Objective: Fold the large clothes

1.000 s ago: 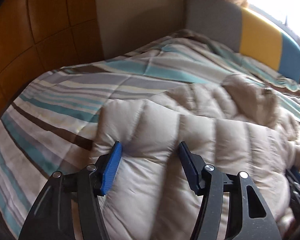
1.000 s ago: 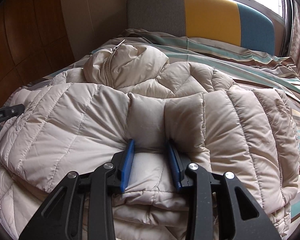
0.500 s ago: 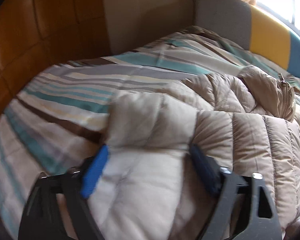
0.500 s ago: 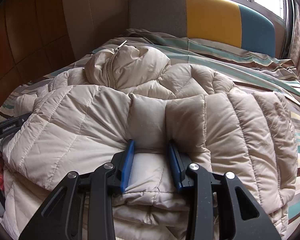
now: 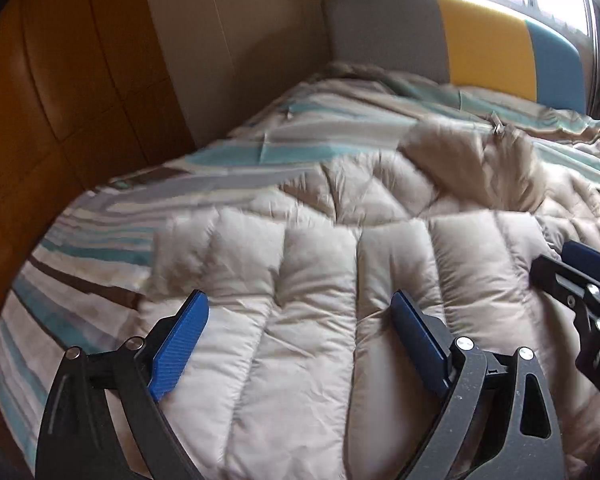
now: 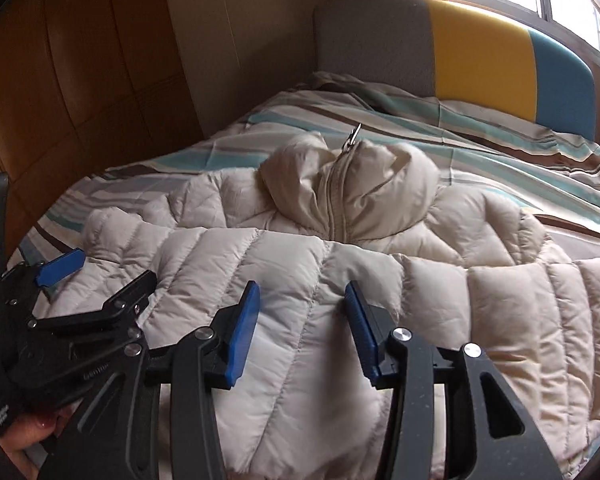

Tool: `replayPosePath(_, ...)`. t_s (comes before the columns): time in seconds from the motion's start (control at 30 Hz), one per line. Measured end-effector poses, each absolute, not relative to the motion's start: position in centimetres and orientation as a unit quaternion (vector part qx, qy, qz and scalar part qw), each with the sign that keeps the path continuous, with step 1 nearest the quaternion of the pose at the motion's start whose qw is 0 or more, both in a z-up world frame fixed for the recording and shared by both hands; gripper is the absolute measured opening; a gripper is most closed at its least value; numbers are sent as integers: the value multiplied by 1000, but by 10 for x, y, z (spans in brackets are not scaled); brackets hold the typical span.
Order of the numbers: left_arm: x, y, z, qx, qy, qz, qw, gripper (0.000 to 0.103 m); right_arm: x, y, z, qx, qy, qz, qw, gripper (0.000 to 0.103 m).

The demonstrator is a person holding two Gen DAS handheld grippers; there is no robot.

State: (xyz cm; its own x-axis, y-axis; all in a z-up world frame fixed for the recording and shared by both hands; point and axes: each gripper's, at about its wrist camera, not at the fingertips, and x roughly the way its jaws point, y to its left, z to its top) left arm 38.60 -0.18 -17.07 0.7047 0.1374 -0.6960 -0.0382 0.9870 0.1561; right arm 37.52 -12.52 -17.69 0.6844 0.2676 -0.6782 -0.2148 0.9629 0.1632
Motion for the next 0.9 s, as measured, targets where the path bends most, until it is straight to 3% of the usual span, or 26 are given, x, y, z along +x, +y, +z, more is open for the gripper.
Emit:
replayPosePath(0.13,393,16,-192,17,396,31,917,96,384,-121,-197,35,384,128,914,45)
replayPosePath(0.43,396,9,-195,35,397,43,916,97,384,-119,-200,31,381,124,916,45)
replayPosePath(0.77,389,10,-192,37,391,50,918,100,342,-181,-162,57,346,82,933,54)
replayPosePath(0.9,387,10,-191,37,391,50,918,100,341,-216,-192,74,380,35,921,41)
